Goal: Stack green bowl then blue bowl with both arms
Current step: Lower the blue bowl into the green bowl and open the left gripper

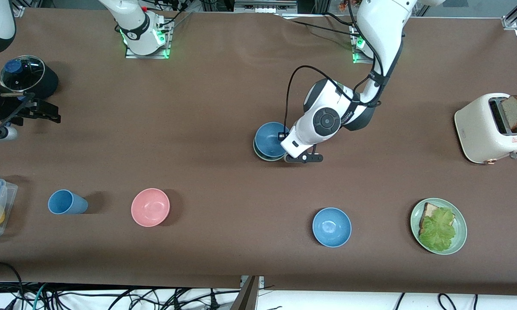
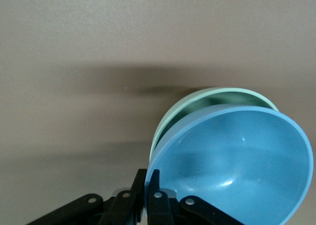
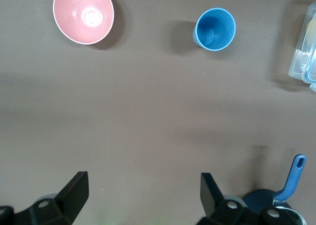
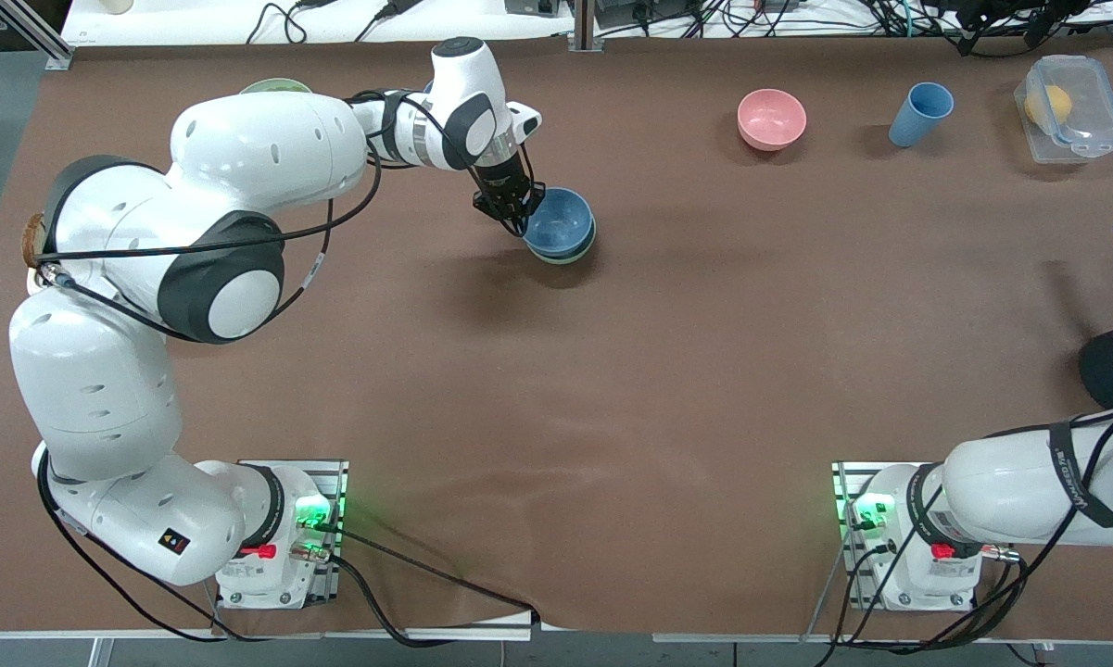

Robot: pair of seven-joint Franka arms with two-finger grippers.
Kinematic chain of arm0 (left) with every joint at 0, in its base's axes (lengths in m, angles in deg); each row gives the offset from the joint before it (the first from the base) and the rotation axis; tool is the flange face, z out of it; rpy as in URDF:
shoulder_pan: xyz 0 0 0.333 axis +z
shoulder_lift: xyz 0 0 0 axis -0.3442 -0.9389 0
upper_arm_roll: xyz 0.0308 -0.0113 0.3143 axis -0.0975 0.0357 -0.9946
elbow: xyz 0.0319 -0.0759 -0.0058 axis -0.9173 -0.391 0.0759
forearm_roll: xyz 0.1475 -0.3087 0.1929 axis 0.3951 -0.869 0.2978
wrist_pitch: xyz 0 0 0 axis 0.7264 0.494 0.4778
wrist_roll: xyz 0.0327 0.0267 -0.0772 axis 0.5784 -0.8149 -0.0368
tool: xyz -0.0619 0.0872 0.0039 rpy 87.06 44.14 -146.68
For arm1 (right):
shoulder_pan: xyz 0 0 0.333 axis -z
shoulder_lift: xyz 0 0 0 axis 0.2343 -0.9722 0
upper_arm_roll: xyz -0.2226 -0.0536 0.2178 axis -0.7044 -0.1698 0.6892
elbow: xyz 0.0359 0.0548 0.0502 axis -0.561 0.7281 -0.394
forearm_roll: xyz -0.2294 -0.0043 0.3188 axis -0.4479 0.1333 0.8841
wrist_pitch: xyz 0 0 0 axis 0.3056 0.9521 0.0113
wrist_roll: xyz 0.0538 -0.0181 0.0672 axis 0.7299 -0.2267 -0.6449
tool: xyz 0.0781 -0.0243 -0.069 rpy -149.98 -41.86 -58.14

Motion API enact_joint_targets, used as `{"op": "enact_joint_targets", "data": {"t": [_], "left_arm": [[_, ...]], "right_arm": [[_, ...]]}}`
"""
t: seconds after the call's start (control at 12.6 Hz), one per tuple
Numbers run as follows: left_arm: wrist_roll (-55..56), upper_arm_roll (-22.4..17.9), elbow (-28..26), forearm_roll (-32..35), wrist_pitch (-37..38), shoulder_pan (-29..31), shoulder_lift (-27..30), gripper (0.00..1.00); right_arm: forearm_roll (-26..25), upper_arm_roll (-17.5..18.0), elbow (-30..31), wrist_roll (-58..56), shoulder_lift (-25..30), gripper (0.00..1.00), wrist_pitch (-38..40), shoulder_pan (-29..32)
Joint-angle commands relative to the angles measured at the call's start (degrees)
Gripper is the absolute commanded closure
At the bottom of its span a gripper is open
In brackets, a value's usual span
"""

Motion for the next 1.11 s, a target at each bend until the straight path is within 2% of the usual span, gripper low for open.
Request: {"op": "enact_joint_targets", "data": {"t": [0.0, 0.24, 0.32, 0.48, 0.79, 0.87, 1.03], "left_arm": [[-0.13, -0.32, 1.58, -1.31, -0.07, -0.62, -0.98, 1.0], [-0.13, -0.32, 1.67, -1.31, -0.16, -0.71, -1.07, 1.0], [-0.13, -0.32, 1.67, -1.39, -0.16, -0.71, -1.16, 0.87], [-0.65, -0.32, 1.58, -1.13, -0.16, -0.62, -0.9, 0.01], [-0.39, -0.32, 1.23, -0.7, -0.24, 0.25, 3.4, 0.0], [-0.83, -0.32, 0.45, -0.34, -2.16, 1.82, 5.24, 0.0], [-0.83, -0.32, -4.9, -0.43, -6.46, 7.25, 13.47, 0.0]], "right_arm": [[-0.18, 0.01, 0.14, 0.67, 0.75, 0.0, -0.12, -0.05], [-0.18, -0.08, 0.14, 0.58, 0.75, 0.0, -0.21, -0.05], [-0.26, -0.08, 0.14, 0.5, 0.66, 0.0, -0.38, 0.04], [-0.35, -0.08, -0.04, 0.32, 0.66, 0.0, -0.3, 0.04], [-0.35, -0.08, -0.04, 0.41, 0.66, 0.0, -0.12, -0.05], [-0.35, -0.08, -0.04, 0.41, 0.66, 0.0, -0.12, 0.04], [-0.26, -0.08, -0.04, 0.5, 0.66, 0.0, -0.12, 0.04]]}}
